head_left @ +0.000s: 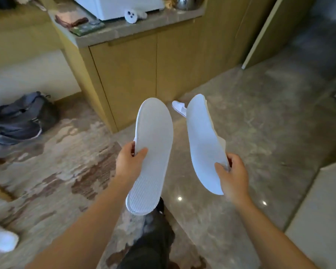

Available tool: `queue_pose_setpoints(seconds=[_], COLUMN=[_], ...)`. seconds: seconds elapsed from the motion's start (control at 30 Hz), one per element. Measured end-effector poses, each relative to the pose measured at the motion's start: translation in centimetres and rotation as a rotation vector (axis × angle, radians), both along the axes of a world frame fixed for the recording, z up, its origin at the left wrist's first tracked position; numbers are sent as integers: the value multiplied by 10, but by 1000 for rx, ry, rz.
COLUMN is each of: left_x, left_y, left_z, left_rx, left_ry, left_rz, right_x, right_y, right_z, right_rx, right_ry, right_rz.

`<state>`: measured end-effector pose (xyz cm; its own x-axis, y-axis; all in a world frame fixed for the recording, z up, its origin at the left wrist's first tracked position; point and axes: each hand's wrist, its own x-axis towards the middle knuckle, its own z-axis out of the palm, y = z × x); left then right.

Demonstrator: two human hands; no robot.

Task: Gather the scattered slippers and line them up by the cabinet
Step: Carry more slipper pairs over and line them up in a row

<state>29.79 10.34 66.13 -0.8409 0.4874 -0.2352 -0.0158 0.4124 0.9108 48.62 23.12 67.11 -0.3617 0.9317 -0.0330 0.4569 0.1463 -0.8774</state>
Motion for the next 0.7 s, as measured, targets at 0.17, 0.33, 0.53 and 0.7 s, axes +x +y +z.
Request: queue_pose_setpoints(seconds=[0.17, 0.33, 0.53, 0.7], left_x=[-63, -109, -138, -164], left_y=[118, 237, 370, 490], left_z=[-2, 16, 3, -24], left_rx=[-14, -21, -42, -71], left_ry=[4, 23, 13, 7], left_rz=[-45, -118, -161, -90], right_x=[-61, -98, -122, -153], right_y=[107, 203, 326, 464], right_z=[-2, 4, -10, -33], right_rx=[14, -14, -56, -54], right_ry=[-39, -54, -57, -98], right_rz=[-68, -125, -157, -61])
